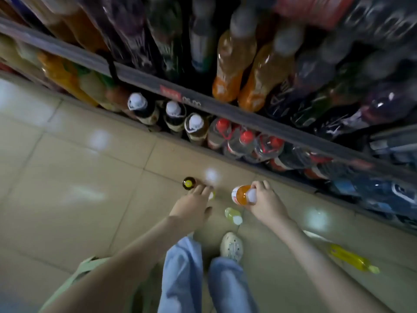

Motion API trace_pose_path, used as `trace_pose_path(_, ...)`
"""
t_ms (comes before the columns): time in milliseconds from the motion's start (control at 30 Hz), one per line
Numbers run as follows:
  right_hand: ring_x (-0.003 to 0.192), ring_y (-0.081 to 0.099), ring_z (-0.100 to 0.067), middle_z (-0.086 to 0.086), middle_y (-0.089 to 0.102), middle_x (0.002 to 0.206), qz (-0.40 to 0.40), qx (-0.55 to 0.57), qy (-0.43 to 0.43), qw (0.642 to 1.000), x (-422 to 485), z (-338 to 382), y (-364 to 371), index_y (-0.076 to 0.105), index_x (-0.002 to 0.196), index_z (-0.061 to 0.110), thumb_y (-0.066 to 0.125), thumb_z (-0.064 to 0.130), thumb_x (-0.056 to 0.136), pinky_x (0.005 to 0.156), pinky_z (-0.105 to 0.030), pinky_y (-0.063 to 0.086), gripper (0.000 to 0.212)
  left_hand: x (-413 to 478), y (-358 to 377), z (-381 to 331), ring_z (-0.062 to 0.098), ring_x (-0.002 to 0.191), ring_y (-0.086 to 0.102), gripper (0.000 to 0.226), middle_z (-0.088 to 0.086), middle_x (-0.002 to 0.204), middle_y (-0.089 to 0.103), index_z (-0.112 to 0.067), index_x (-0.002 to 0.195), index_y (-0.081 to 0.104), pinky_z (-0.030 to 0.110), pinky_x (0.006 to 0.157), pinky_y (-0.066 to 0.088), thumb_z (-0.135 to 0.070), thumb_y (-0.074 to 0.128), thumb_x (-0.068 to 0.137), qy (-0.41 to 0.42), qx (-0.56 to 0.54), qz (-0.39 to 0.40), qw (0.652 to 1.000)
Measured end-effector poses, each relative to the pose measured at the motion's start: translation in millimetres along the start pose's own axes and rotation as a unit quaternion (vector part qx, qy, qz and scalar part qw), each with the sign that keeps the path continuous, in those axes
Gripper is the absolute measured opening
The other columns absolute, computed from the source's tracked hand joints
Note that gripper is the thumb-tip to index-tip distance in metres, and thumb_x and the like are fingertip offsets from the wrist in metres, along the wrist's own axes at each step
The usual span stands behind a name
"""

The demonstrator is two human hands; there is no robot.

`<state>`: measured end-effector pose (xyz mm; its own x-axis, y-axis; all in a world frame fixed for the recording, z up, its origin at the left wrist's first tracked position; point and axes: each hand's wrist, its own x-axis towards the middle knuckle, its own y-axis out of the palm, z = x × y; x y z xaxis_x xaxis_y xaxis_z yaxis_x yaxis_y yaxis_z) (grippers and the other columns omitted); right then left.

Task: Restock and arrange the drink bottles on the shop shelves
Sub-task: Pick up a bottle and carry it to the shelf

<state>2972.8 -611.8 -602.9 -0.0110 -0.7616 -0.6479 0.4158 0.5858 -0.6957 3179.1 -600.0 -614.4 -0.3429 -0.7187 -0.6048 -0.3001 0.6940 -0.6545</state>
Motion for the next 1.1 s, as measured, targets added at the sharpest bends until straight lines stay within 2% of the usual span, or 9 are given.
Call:
trace_pose_path(200, 0.11, 0.052, -0.031, -0.011, 0.044, 0.124, -0.04, 0.001, 0.058, 0.998, 87.1, -90.0, 107.1, 0.048, 0.118, 0.005, 0.066, 0.018, 0.082, 0.083, -0.031, 0.042, 0.043, 53.6, 120.0, 45.6, 0.026, 0.125, 0.043, 0.056, 0.003, 0.144, 0.035, -0.016, 0.145, 0.028, 0.038, 0.096, 0.041, -0.025, 0.049, 0.094, -0.038, -0.017, 0.011, 0.999)
trace_pose_path(333, 0.114, 0.051, -0.03, -0.013, 0.043, 0.129, -0.009, -0.013, 0.075, 0.997, 139.2, -129.7, 168.4, 0.044, 0.124, 0.003, 0.069, 0.016, 0.083, 0.091, -0.035, 0.043, 0.05, 101.0, 174.3, 57.1, 0.024, 0.125, 0.041, 0.05, 0.003, 0.142, 0.038, -0.014, 0.143, 0.031, 0.036, 0.095, 0.041, -0.025, 0.044, 0.096, -0.033, 0.001, 0.019, 0.999)
trace_pose_path(467, 0.121, 0.049, -0.031, -0.016, 0.042, 0.134, 0.05, -0.04, 0.107, 0.992, 165.7, -152.2, 216.9, 0.037, 0.131, 0.001, 0.059, 0.012, 0.09, 0.094, -0.035, 0.041, 0.048, 128.6, 202.1, 58.0, 0.026, 0.122, 0.043, 0.043, 0.005, 0.138, 0.042, -0.013, 0.139, 0.035, 0.034, 0.089, 0.04, -0.027, 0.041, 0.098, -0.057, 0.011, 0.029, 0.998)
trace_pose_path(533, 0.118, 0.049, -0.035, -0.019, 0.045, 0.13, 0.045, -0.007, 0.116, 0.992, 159.1, -160.3, 232.3, 0.038, 0.13, 0.002, 0.048, 0.007, 0.092, 0.092, -0.038, 0.042, 0.039, 129.9, 202.3, 56.2, 0.026, 0.121, 0.044, 0.042, 0.005, 0.138, 0.042, -0.013, 0.138, 0.037, 0.035, 0.087, 0.04, -0.027, 0.041, 0.098, -0.058, 0.018, 0.034, 0.998)
trace_pose_path(600, 0.114, 0.05, -0.038, -0.021, 0.044, 0.129, 0.049, 0.04, 0.129, 0.99, 142.7, -164.3, 234.0, 0.036, 0.134, 0.007, 0.042, 0.003, 0.091, 0.092, -0.039, 0.042, 0.043, 122.9, 194.1, 51.7, 0.026, 0.121, 0.045, 0.042, 0.005, 0.138, 0.042, -0.014, 0.138, 0.037, 0.034, 0.088, 0.04, -0.026, 0.041, 0.099, -0.057, 0.02, 0.037, 0.997)
trace_pose_path(733, 0.112, 0.054, -0.038, -0.015, 0.044, 0.133, 0.038, 0.108, 0.14, 0.984, 99.0, -150.6, 190.8, 0.033, 0.137, 0.016, 0.051, 0.019, 0.093, 0.09, -0.041, 0.047, 0.047, 93.2, 154.6, 27.1, 0.027, 0.12, 0.047, 0.042, 0.005, 0.138, 0.042, -0.015, 0.138, 0.038, 0.033, 0.085, 0.04, -0.026, 0.043, 0.098, -0.049, 0.019, 0.032, 0.998)
trace_pose_path(833, 0.116, 0.053, -0.029, -0.013, 0.048, 0.134, -0.03, 0.206, 0.108, 0.972, 52.1, -119.8, 121.4, 0.032, 0.144, 0.011, 0.056, 0.025, 0.095, 0.091, -0.032, 0.041, 0.057, 65.5, 101.5, -14.2, 0.029, 0.115, 0.05, 0.04, 0.006, 0.134, 0.045, -0.015, 0.136, 0.04, 0.032, 0.076, 0.039, -0.025, 0.043, 0.098, -0.027, 0.011, 0.022, 0.999)
trace_pose_path(967, 0.097, 0.061, -0.017, -0.003, 0.057, 0.119, -0.146, 0.367, 0.047, 0.918, -26.1, -63.8, -5.0, 0.046, 0.135, 0.015, 0.061, 0.024, 0.093, 0.064, -0.011, 0.043, 0.045, 25.3, 4.2, -98.3, 0.028, 0.11, 0.055, 0.035, 0.006, 0.132, 0.05, -0.018, 0.132, 0.044, 0.035, 0.084, 0.046, -0.023, 0.045, 0.097, 0.059, -0.018, -0.004, 0.998)
trace_pose_path(1100, 0.089, 0.055, 0.014, 0.015, 0.06, 0.104, -0.237, 0.445, -0.032, 0.863, -108.4, -12.1, -134.9, 0.055, 0.116, 0.025, 0.061, 0.021, 0.093, 0.077, -0.008, 0.044, 0.025, -26.8, -106.5, -192.8, 0.027, 0.103, 0.058, 0.029, 0.008, 0.115, 0.059, -0.017, 0.123, 0.051, 0.037, 0.083, 0.047, -0.02, 0.048, 0.094, 0.155, -0.035, -0.093, 0.983)
